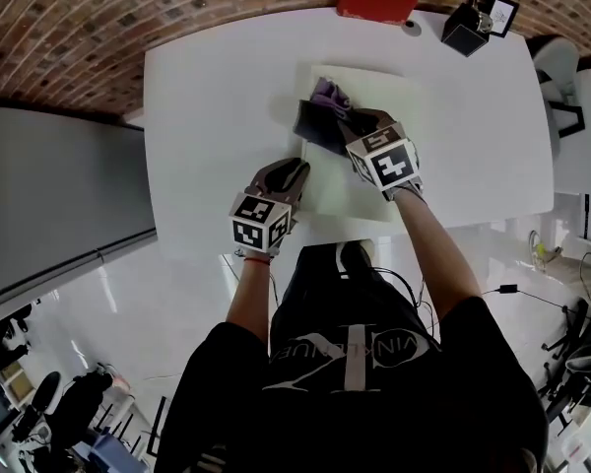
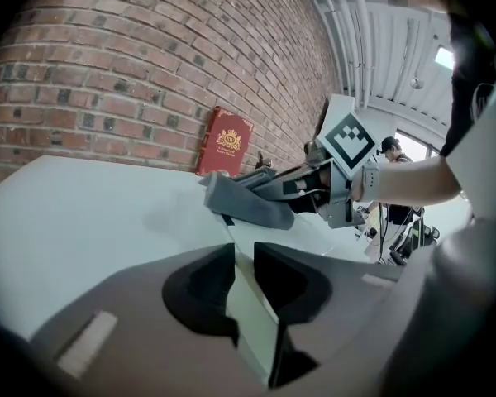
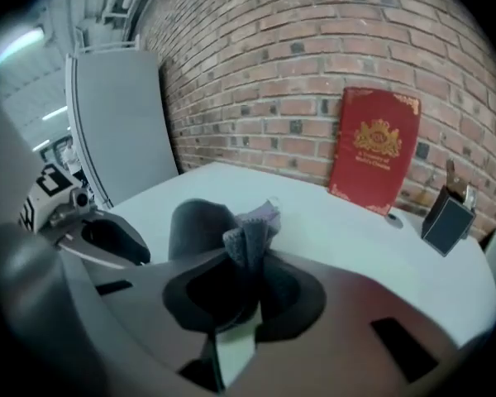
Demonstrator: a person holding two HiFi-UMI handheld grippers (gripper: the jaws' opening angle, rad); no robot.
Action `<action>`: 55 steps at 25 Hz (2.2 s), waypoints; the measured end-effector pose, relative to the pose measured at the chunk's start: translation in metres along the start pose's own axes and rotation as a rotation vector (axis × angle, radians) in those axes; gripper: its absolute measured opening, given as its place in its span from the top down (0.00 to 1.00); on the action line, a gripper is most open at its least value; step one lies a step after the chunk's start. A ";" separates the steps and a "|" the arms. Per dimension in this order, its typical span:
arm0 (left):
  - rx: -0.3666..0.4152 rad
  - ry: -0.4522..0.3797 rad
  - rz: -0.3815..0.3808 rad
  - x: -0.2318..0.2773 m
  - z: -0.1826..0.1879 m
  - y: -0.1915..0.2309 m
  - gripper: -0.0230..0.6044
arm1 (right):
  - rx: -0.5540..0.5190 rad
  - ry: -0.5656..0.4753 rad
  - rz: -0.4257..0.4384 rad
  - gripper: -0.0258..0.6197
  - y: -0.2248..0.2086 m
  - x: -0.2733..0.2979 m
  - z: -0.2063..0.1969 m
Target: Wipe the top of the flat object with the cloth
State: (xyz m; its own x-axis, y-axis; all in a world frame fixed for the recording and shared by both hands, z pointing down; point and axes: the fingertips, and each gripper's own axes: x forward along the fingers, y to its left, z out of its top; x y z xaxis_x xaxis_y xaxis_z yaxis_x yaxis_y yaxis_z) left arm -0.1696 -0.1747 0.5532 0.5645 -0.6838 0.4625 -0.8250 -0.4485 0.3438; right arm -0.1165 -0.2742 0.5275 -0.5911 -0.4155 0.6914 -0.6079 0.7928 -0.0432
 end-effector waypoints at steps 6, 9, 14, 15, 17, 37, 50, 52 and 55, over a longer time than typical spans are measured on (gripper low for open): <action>-0.041 -0.007 0.027 0.000 -0.001 0.002 0.84 | -0.037 0.033 -0.060 0.87 -0.025 -0.026 -0.026; -0.049 -0.011 0.041 -0.001 -0.001 0.002 0.84 | -0.019 0.042 -0.092 0.87 -0.041 -0.044 -0.043; -0.080 -0.023 0.062 0.000 -0.002 0.003 0.84 | 0.024 0.040 -0.139 0.87 -0.066 -0.073 -0.068; -0.083 -0.022 0.068 0.001 -0.002 0.002 0.84 | 0.032 0.039 -0.146 0.87 -0.070 -0.078 -0.072; -0.082 -0.019 0.082 0.002 -0.002 0.000 0.84 | 0.042 0.040 -0.165 0.87 -0.078 -0.088 -0.080; -0.163 -0.158 0.198 -0.052 -0.017 -0.003 0.81 | -0.048 -0.225 0.110 0.87 0.028 -0.117 0.014; -0.199 -0.201 0.267 -0.094 -0.031 -0.001 0.81 | 0.095 -0.034 0.269 0.87 0.089 -0.056 -0.037; -0.190 -0.183 0.245 -0.089 -0.033 -0.006 0.81 | 0.016 -0.006 0.231 0.87 0.086 -0.053 -0.047; -0.161 -0.127 0.216 -0.077 -0.040 -0.014 0.81 | -0.027 0.017 0.226 0.87 0.086 -0.053 -0.054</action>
State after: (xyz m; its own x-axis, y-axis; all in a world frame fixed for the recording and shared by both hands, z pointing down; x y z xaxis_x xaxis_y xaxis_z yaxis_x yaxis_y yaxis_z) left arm -0.2002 -0.0924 0.5450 0.3604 -0.8242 0.4367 -0.9049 -0.1953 0.3783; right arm -0.1085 -0.1597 0.5262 -0.7012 -0.2186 0.6787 -0.4466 0.8766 -0.1790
